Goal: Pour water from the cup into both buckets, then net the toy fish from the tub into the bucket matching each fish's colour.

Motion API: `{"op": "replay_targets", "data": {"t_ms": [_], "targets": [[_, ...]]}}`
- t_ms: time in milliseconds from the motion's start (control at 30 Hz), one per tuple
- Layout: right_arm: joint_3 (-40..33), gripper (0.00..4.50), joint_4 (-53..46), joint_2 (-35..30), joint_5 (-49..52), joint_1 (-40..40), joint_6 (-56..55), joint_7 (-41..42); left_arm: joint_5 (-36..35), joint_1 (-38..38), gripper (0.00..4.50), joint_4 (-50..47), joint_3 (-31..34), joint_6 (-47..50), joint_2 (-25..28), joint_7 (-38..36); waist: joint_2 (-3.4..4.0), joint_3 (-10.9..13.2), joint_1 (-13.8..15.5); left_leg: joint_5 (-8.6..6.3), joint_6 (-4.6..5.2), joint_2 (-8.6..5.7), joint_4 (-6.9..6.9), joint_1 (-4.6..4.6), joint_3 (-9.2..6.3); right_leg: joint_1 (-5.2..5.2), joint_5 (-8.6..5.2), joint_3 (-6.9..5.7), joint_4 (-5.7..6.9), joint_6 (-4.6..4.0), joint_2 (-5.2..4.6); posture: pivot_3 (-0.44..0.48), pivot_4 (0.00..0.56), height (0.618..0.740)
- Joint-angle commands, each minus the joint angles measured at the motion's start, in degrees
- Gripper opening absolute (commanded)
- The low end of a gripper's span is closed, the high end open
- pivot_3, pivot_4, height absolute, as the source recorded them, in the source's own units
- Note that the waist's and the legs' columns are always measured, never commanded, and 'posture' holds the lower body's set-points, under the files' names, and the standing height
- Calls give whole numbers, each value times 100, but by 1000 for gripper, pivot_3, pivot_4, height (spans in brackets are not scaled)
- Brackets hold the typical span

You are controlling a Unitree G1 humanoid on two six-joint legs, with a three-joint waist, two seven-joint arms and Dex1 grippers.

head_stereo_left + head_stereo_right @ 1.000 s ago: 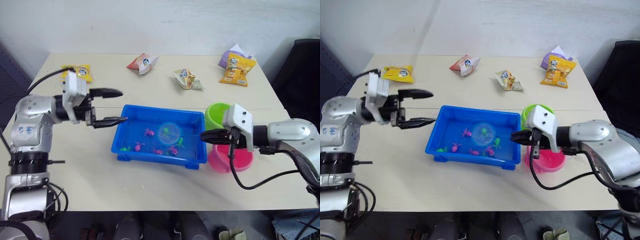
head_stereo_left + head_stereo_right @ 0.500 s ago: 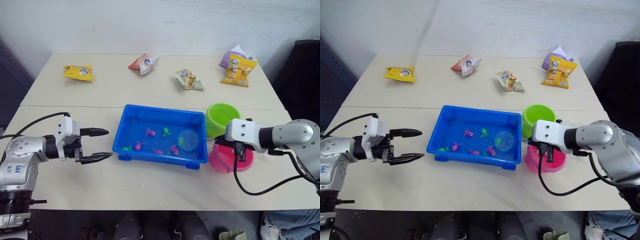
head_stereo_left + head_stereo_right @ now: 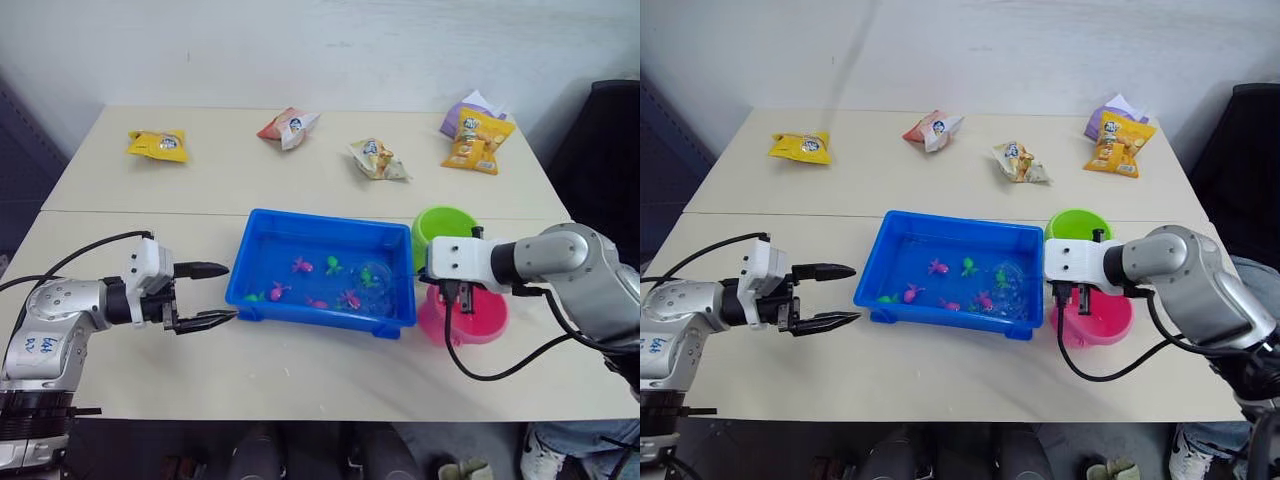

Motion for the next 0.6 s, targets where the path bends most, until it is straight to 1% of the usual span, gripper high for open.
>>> {"op": "replay_targets", "data": {"t_ms": [33,267,600], "targets": [[0,0,-235,78,29,-111,194,179,-113,58,4428,-191,29,31,41,-14,0,0,-2,0,0,0,0,0,0,0,0,0,1,0,0,0,150,739],[-346,0,-344,367,513,-82,1063,127,-58,117,4428,-144,66,-14,109,-87,1,1,-15,0,0,1,0,2,0,-2,-1,0,10,-2,1,0,150,739],[-699,0,-407,354,829,93,1572,-52,-28,117,4428,-85,36,-61,106,-98,1,1,-13,0,0,1,0,2,0,-2,-1,0,8,-2,0,0,150,739]]}}
